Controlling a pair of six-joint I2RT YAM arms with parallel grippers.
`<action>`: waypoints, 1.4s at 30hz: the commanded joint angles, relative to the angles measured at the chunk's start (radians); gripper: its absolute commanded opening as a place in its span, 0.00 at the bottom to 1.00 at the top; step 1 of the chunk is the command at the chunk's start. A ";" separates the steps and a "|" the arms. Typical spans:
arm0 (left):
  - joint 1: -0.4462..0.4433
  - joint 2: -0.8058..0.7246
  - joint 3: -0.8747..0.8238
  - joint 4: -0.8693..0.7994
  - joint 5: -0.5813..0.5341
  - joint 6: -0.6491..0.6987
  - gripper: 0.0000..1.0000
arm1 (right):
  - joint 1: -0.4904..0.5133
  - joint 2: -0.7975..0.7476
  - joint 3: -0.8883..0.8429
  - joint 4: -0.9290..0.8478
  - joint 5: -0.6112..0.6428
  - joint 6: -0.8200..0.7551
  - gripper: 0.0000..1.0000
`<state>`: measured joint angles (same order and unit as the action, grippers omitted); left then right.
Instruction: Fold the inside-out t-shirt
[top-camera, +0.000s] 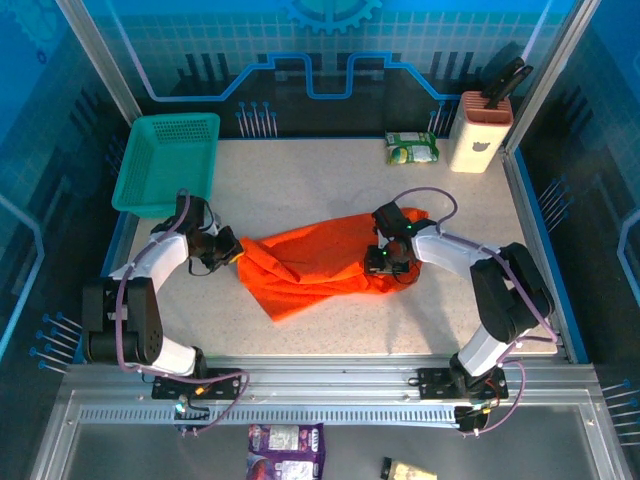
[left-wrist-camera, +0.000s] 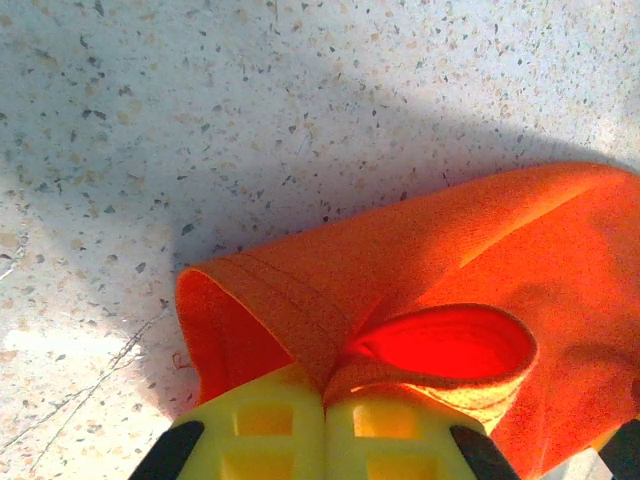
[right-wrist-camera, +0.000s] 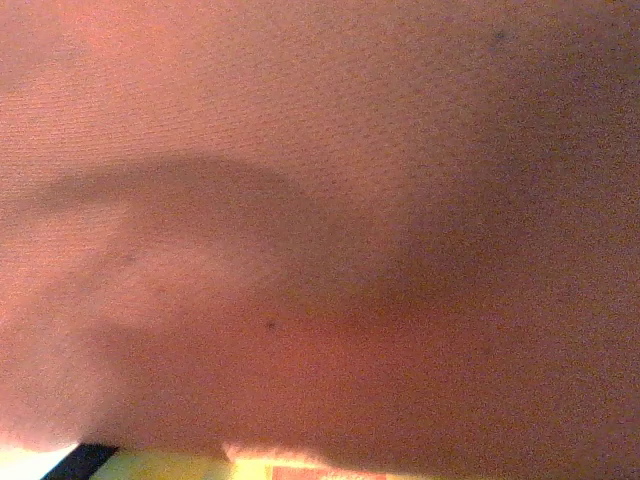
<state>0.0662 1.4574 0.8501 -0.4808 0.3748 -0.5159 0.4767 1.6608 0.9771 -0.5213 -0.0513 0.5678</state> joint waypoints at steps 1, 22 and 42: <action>0.000 -0.028 0.017 -0.017 -0.013 0.030 0.00 | -0.011 0.029 0.024 -0.001 0.021 -0.014 0.32; 0.012 -0.044 0.013 -0.021 -0.018 0.036 0.00 | 0.016 -0.002 0.028 -0.048 0.083 -0.074 0.10; 0.048 -0.137 0.481 -0.107 0.003 -0.014 0.00 | -0.160 -0.447 0.752 -0.480 0.290 -0.275 0.00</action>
<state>0.0895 1.3441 1.2240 -0.5499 0.4026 -0.5217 0.3622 1.2549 1.6218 -0.9005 0.1284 0.3580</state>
